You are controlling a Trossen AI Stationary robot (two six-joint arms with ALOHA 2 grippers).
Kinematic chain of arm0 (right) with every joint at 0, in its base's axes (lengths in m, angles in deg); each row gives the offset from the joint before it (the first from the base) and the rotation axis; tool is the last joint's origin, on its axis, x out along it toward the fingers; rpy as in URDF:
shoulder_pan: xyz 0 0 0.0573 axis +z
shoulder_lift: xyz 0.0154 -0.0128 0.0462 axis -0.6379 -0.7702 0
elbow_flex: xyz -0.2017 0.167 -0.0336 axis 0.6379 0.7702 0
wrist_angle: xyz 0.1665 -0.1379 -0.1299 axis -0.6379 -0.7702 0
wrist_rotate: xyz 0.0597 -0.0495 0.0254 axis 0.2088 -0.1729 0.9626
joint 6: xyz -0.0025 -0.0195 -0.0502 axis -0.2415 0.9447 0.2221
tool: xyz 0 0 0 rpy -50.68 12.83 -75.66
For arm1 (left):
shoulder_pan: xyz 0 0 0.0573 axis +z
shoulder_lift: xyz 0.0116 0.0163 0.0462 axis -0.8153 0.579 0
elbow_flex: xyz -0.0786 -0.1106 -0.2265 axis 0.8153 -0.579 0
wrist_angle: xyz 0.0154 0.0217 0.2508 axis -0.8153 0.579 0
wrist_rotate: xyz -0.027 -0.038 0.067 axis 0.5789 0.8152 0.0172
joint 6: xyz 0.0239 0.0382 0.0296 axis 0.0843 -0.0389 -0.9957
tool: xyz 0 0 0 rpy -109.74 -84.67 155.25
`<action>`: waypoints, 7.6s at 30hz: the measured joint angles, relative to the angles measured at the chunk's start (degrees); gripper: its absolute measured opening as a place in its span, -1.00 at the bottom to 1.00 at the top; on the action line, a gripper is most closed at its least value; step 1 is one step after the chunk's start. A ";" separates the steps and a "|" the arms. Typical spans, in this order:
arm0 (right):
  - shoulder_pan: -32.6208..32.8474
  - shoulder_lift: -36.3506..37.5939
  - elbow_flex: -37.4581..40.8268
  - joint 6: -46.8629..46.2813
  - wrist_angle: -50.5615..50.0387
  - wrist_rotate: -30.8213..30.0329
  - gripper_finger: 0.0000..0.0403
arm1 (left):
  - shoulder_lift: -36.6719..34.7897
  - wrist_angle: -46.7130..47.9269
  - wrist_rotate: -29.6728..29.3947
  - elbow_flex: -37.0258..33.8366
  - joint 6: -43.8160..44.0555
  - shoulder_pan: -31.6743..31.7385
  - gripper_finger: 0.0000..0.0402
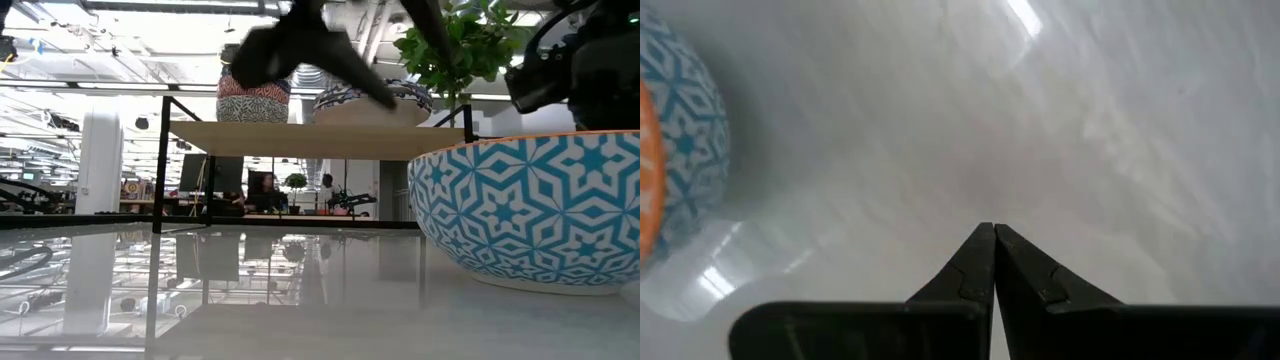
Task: Place and stack bowls onto a shelf
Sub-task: Stack the orange patterned bowl on top of the yellow patterned bowl on the shelf, then return to Home Position
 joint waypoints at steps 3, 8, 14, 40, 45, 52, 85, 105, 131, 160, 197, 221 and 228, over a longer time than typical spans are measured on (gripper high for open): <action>0.85 0.00 0.00 -0.12 -0.18 -0.07 -0.83 | 2.07 -1.05 1.49 0.00 0.00 1.37 0.02; 1.93 0.00 0.00 -1.43 -0.48 -0.10 -0.84 | 4.78 -1.28 5.56 0.00 -0.16 2.78 0.04; 3.28 0.00 0.02 -1.57 -0.69 -0.14 -0.84 | 7.07 -1.50 8.78 -0.04 -0.09 2.80 0.04; 3.57 0.00 0.04 -1.49 -2.55 -0.11 -0.84 | 3.92 7.68 19.29 3.14 2.80 3.49 -0.97; 3.57 0.00 0.04 -1.49 -2.63 -0.10 -0.84 | -2.53 16.48 18.60 6.29 0.42 3.48 -0.98; 3.54 0.00 0.04 -1.53 -2.32 -0.07 -0.84 | -14.17 33.56 12.34 8.70 0.73 5.12 -0.97; -0.78 0.00 0.04 -1.58 -1.61 -0.06 -0.84 | -40.69 46.40 6.53 9.05 -16.19 50.00 -0.97; -2.09 -0.04 0.04 -1.53 -0.03 -0.05 -0.84 | -30.66 48.43 16.24 8.73 -23.91 57.67 -0.97; -2.44 -0.07 0.04 -1.26 -0.03 -0.53 -0.84 | -26.04 49.88 20.78 8.60 -26.50 57.29 -0.86; -2.46 -0.07 0.04 -1.01 0.08 -0.49 -0.84 | -28.58 41.05 28.10 8.63 -31.30 59.57 -0.36; -20.72 44.01 -25.86 52.67 7.00 -12.07 -0.84 | -60.62 15.53 31.57 0.33 -51.54 48.97 -0.36; -22.46 70.71 23.94 50.96 43.29 -7.13 -0.84 | -100.98 -31.02 33.65 -69.06 -41.67 39.81 -0.36; -22.46 78.87 32.61 49.51 45.73 -7.26 -0.84 | -111.20 -24.43 32.00 -73.62 -42.21 39.83 -0.36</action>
